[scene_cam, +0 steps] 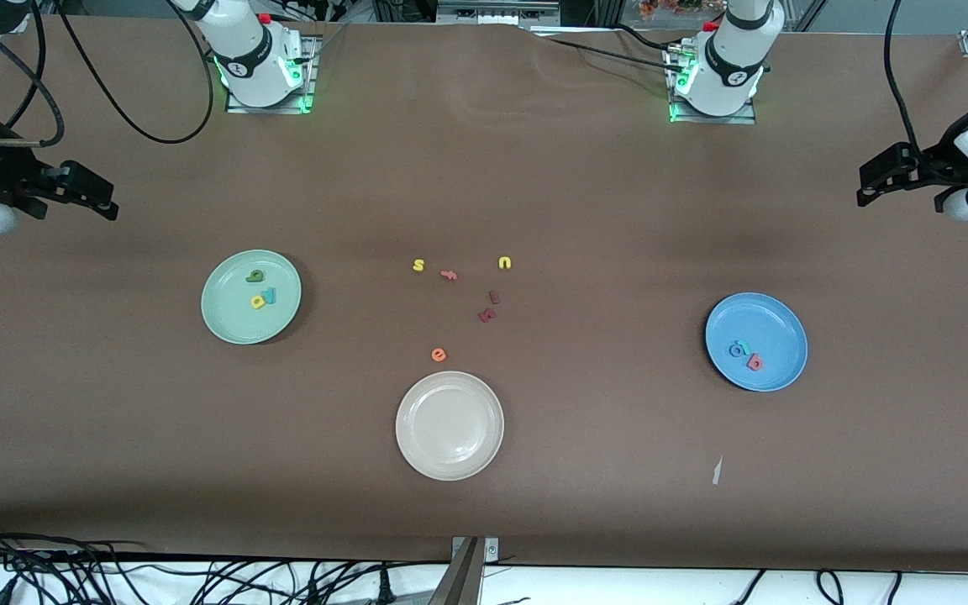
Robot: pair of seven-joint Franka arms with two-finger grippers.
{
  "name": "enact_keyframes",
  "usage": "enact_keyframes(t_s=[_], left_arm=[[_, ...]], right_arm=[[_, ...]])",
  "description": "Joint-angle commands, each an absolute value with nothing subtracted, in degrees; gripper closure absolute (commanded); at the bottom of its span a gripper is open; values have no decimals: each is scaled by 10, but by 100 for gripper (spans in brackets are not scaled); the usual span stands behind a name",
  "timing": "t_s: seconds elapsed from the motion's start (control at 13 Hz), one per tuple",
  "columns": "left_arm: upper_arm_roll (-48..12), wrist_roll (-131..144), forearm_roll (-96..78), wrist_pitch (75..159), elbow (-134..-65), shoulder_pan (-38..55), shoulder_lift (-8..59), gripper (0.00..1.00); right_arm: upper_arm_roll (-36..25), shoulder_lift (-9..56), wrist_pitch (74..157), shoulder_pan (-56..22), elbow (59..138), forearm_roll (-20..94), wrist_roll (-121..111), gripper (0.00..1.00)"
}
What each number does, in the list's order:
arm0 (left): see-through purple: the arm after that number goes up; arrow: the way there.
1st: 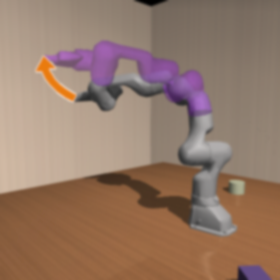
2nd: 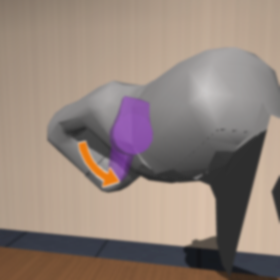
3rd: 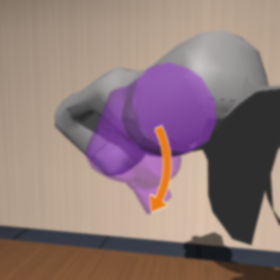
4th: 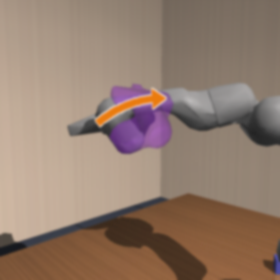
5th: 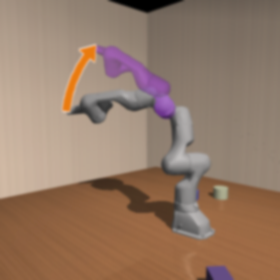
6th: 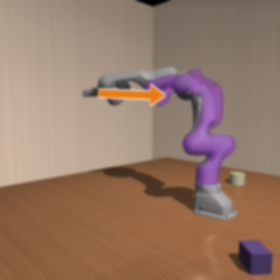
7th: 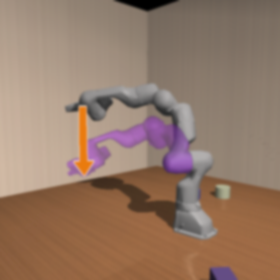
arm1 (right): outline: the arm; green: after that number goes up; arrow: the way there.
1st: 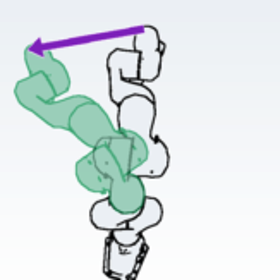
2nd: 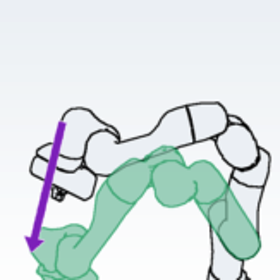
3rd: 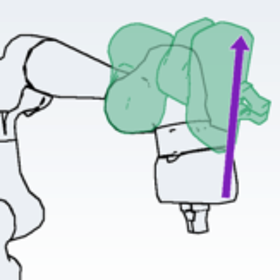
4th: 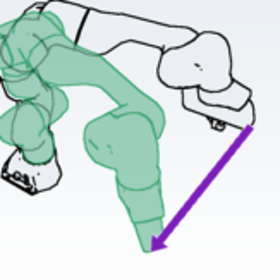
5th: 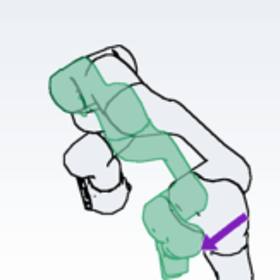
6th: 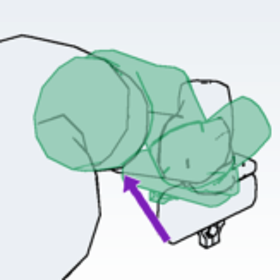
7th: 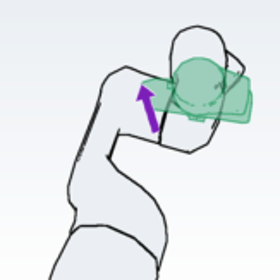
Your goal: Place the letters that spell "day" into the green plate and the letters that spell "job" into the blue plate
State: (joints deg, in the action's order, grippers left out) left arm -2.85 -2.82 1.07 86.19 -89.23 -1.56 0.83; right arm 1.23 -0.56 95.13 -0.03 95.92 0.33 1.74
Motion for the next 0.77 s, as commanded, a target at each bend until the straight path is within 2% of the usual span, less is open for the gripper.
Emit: enact_keyframes(t_s=[0.0, 0.69], left_arm=[[-34, -31, 1, 846, -873, -25, 19, 0], [-35, -31, 1, 828, -873, -25, 21, 0]], right_arm=[[7, -8, 940, -4, 953, 11, 11, 0], [7, -8, 936, -4, 953, 11, 9, 0]])
